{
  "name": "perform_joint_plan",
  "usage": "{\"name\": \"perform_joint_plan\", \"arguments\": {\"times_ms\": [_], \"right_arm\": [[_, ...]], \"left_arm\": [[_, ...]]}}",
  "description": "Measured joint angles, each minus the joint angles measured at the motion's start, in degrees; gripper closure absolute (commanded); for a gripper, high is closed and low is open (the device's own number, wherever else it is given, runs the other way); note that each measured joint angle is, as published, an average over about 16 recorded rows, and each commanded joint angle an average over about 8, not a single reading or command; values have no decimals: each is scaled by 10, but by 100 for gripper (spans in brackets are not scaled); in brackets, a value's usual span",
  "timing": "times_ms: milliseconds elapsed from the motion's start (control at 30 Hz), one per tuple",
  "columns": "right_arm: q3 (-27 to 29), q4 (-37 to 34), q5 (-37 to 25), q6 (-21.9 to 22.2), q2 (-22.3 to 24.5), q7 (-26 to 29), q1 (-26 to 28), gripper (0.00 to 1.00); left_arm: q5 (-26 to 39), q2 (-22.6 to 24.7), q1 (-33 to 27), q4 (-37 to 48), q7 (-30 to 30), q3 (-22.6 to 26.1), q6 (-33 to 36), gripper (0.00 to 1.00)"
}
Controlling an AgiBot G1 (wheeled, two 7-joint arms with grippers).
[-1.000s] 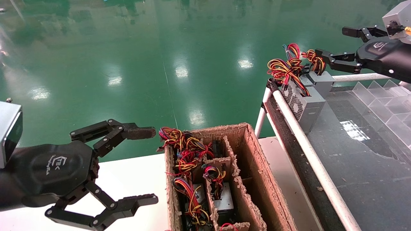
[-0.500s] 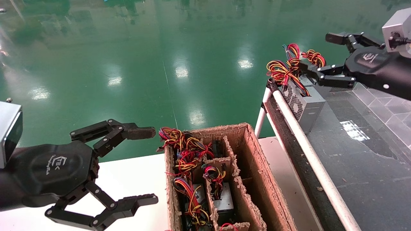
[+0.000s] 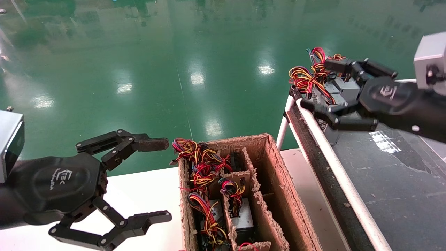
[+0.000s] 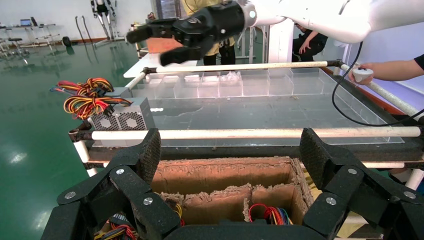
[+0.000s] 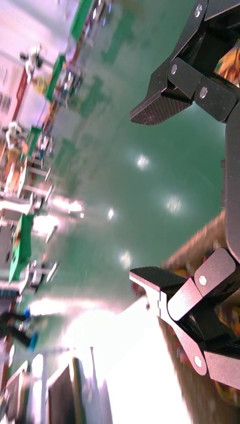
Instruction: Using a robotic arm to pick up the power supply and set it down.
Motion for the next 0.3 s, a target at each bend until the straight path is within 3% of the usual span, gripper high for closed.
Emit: {"name": "perform_joint_plan", "arguments": {"times_ms": [300], "right_arm": [[5, 67, 31, -21, 16, 33, -42, 0]], "left_arm": [[0, 0, 0, 0, 0, 0, 0, 0]]}}
